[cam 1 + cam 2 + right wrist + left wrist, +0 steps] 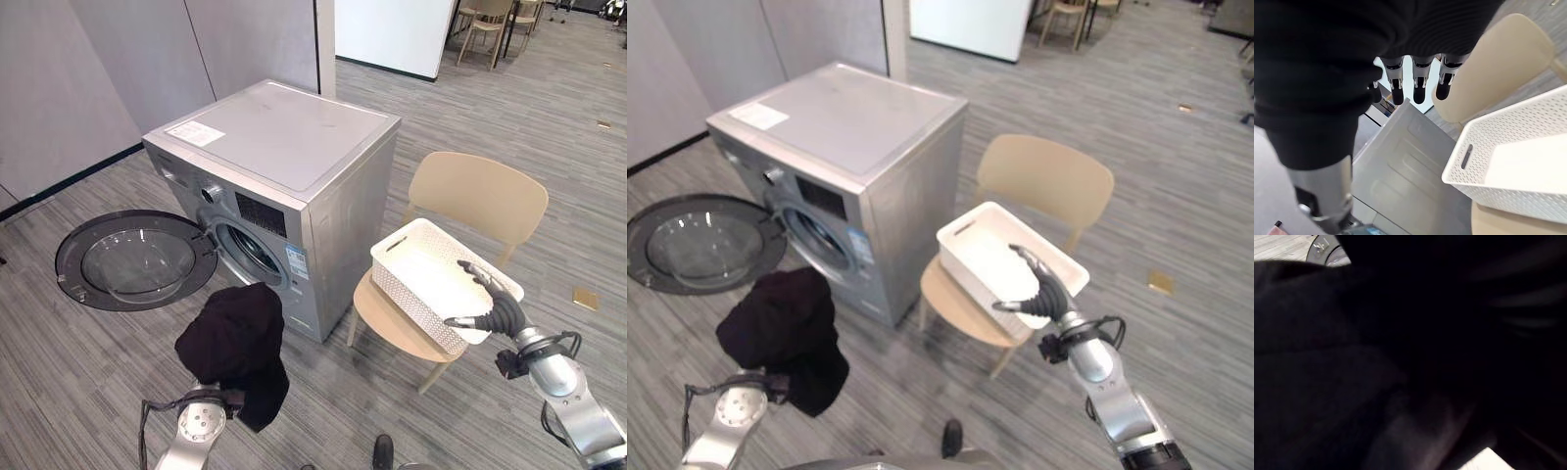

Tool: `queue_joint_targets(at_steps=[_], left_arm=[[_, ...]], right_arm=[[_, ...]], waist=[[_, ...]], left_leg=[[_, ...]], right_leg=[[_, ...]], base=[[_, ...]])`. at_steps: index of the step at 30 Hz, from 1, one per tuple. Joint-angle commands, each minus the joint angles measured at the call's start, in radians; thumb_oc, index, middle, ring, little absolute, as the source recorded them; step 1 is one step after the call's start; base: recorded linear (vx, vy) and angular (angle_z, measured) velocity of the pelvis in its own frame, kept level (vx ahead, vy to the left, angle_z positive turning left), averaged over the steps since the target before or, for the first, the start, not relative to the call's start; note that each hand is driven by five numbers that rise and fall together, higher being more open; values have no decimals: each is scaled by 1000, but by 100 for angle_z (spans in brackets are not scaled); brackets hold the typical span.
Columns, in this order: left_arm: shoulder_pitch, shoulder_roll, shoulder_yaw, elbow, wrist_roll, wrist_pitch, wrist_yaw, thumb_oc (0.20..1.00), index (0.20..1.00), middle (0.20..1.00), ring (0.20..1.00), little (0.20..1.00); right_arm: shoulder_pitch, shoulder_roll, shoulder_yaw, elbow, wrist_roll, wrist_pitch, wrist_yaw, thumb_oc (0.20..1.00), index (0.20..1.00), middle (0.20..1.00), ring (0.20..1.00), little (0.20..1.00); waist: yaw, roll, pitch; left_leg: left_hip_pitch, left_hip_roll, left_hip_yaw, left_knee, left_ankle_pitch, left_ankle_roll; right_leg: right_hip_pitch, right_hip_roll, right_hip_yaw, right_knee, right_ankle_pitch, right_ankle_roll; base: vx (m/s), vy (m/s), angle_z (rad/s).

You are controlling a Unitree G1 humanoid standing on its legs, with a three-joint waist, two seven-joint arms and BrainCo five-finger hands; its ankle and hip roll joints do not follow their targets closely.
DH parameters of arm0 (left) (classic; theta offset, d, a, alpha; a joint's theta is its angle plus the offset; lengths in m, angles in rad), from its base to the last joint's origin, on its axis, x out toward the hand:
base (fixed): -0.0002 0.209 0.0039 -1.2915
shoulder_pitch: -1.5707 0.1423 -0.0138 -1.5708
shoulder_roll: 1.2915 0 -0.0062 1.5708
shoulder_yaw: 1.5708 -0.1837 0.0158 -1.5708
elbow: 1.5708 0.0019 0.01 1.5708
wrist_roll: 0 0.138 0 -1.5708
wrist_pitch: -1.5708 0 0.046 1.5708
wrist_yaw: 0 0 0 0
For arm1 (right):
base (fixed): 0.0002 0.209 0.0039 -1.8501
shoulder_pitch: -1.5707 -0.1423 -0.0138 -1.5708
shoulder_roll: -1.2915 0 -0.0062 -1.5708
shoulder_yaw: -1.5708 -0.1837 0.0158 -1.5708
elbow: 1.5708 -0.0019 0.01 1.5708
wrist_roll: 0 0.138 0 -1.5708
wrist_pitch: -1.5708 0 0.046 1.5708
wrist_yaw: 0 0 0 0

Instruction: Grab the laundry basket,head to the washer,open it,put in the laundry and shut it.

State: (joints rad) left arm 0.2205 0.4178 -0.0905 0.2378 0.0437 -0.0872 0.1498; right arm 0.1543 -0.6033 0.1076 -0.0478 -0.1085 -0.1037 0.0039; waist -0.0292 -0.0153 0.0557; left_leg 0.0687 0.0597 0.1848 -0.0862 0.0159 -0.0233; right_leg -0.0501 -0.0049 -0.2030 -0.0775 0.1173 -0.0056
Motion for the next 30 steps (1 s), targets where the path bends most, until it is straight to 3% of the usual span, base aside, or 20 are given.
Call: queue_joint_targets(at_steps=[1, 12, 30], left_arm=[[16, 61, 106, 95, -15, -31, -31, 200, 200, 200, 200, 200], [50, -6, 143, 298, -81, -4, -71, 200, 200, 200, 200, 200], [19, -7, 116, 305, -87, -9, -60, 200, 200, 200, 200, 200]], right_arm=[[18, 27, -26, 165, -31, 2, 30, 1000, 1000, 1000, 1000, 1000], [5, 171, -39, 572, 10, 36, -12, 1000, 1000, 1000, 1000, 1000], [-28, 179, -32, 619, 33, 38, -49, 1000, 1000, 1000, 1000, 1000]], waist=[[-4, -44, -1], [0, -38, 23], [14, -48, 37]], left_leg=[[-13, -36, -32, -1, -48, -5], [-14, -38, -39, -1, -40, -2], [-7, -38, -49, -1, -46, -1]], right_leg=[[83, -40, 27, -2, -116, 109], [89, -38, 24, -2, -125, 101], [100, -36, 19, 1, -134, 98]], base=[[0, 0, 0], [1, -3, 1], [8, -5, 2]])
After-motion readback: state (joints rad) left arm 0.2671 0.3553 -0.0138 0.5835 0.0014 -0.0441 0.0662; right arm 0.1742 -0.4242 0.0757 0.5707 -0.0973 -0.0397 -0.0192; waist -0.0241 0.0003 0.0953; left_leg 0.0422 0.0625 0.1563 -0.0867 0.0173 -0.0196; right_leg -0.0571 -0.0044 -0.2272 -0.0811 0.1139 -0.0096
